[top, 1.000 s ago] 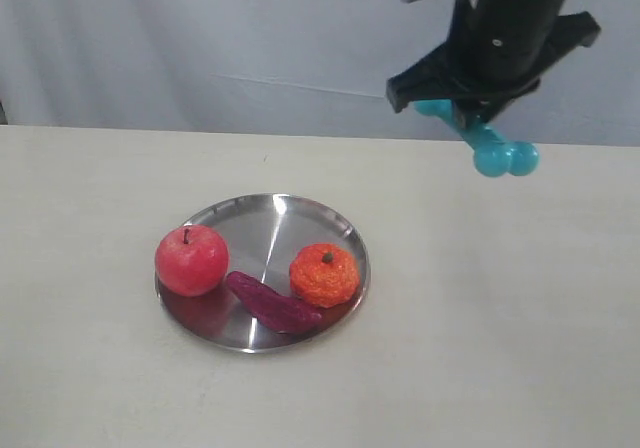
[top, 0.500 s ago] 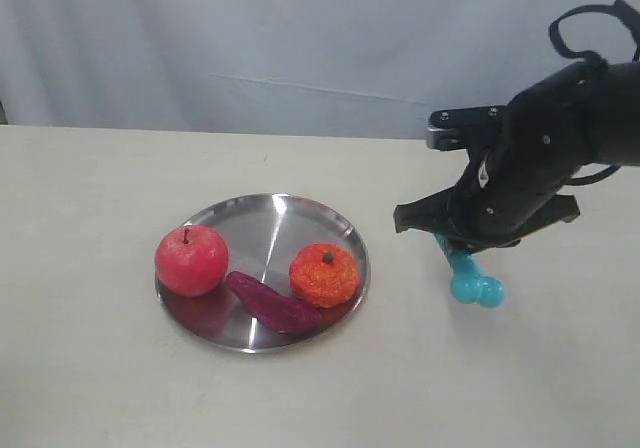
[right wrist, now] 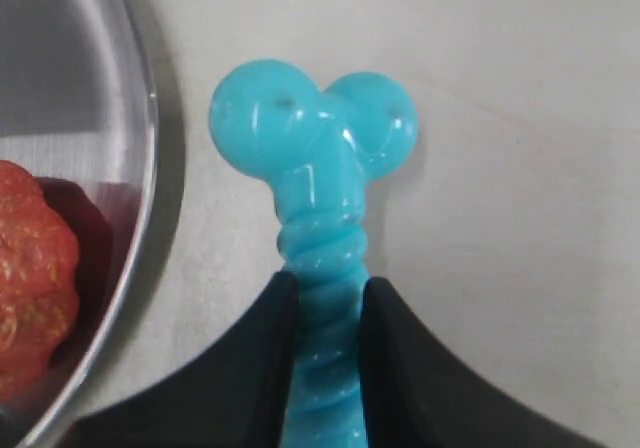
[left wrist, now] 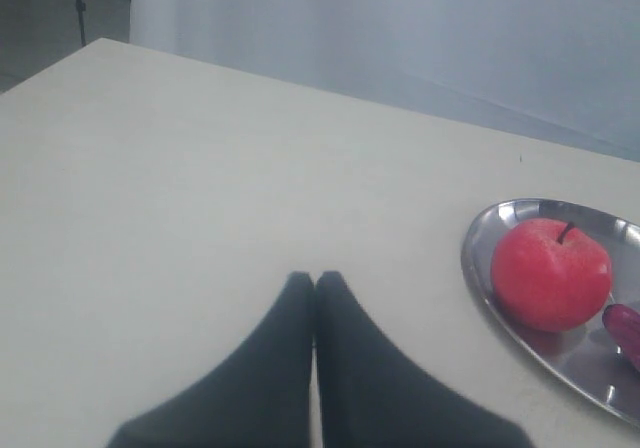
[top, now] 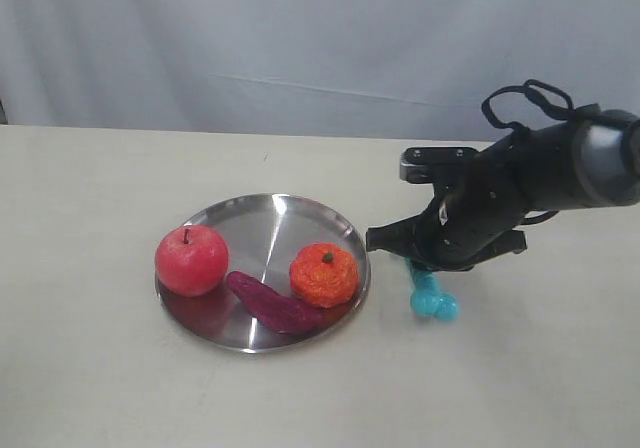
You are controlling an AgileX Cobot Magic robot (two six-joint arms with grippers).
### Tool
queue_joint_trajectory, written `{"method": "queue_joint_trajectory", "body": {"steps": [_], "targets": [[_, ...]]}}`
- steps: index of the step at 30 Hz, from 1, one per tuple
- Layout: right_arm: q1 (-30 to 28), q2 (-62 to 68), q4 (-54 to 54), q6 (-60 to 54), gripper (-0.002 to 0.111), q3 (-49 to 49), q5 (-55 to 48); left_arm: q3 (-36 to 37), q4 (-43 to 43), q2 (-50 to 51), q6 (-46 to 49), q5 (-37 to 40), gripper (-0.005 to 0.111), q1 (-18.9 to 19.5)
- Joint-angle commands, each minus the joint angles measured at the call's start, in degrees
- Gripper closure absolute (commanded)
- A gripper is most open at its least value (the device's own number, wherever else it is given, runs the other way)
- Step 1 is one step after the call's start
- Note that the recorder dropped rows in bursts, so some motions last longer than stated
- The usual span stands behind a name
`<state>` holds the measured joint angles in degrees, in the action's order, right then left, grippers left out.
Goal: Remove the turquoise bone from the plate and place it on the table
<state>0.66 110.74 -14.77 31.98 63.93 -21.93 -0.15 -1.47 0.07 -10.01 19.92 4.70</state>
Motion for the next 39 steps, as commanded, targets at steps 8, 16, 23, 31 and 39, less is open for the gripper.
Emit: {"method": "queue_joint_trajectory", "body": {"steps": [8,16,23,31,39], "targets": [[-0.49,4.19,-1.88,0.36,0.108,0.73,2.76,0.15,0.01,-0.07,-0.11,-0.30,0.107,-0.28],[-0.49,4.31,-2.26,-0.45,0.103,0.73,3.75,0.15,0.01,-0.07,-0.11,-0.30,0.107,-0.28],[-0.49,4.18,-1.88,-0.33,0.049,0.73,4.12,0.15,0.01,-0.07,-0.11,-0.30,0.107,-0.28],[-0.49,2.47,-0.31,-0.33,0.043,4.51,-2.11,0.15,0.01,-0.07,-0.11,-0.30,0.107,-0.28],[-0.49,-7.47,-0.31,-4.91,0.043,10.50,-12.56,0.15,0.01,-0.07,-0.11,-0.30,0.107,-0.28]]}}
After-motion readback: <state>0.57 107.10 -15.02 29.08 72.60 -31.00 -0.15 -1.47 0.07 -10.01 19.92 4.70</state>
